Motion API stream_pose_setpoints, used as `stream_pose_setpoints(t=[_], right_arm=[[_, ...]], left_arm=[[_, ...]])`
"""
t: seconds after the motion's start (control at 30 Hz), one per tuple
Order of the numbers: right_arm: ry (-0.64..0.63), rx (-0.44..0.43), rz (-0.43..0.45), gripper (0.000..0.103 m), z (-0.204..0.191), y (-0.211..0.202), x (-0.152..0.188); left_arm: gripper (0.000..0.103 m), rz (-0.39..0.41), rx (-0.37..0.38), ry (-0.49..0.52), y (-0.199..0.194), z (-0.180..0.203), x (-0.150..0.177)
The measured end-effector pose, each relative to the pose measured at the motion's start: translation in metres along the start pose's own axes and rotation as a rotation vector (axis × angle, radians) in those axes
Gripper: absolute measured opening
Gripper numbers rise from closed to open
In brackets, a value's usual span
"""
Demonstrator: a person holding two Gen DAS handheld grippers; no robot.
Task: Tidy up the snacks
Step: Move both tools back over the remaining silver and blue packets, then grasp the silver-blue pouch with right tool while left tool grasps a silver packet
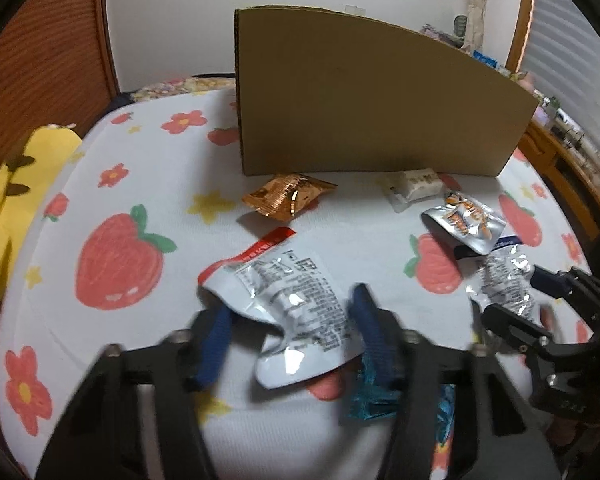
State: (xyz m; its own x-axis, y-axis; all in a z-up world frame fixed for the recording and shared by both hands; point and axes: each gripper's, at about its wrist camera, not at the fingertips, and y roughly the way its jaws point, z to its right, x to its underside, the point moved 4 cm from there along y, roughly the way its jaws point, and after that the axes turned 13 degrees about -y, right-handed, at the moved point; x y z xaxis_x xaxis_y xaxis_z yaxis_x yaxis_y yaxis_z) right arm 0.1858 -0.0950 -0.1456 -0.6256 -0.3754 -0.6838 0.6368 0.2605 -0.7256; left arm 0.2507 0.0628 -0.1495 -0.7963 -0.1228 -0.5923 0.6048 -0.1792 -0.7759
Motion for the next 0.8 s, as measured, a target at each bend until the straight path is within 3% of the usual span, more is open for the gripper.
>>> stream_pose_setpoints(t=[0.03,0.4,0.63,0.77,0.8], right_arm=[[-0.001,0.0,0.001,0.069,0.0,0.0,0.0],[0.0,0.001,0.001,0.069,0.0,0.0,0.0],[0.001,0.004,0.001,0.068,-0.001,-0.001,0.0],[0.02,0.0,0.007,0.05,0.002,-0.005,0.0],[0.028,-0.008,0.005,0.05,0.003,-0.005,0.0]], left_arm=[[0.041,0.0,0.011,0.0,-0.001,0.001,0.001],[0.029,0.067,-0.007,0.08,-0.022,0.008,0.011],[0.023,0.118,0.007,0.042,-0.032,-0.001,0.009],[0.023,0.128,0.018,0.016,-0.035,-0.008,0.009],[0.023,0.131,0.019,0.008,-0.036,-0.009,0.009]])
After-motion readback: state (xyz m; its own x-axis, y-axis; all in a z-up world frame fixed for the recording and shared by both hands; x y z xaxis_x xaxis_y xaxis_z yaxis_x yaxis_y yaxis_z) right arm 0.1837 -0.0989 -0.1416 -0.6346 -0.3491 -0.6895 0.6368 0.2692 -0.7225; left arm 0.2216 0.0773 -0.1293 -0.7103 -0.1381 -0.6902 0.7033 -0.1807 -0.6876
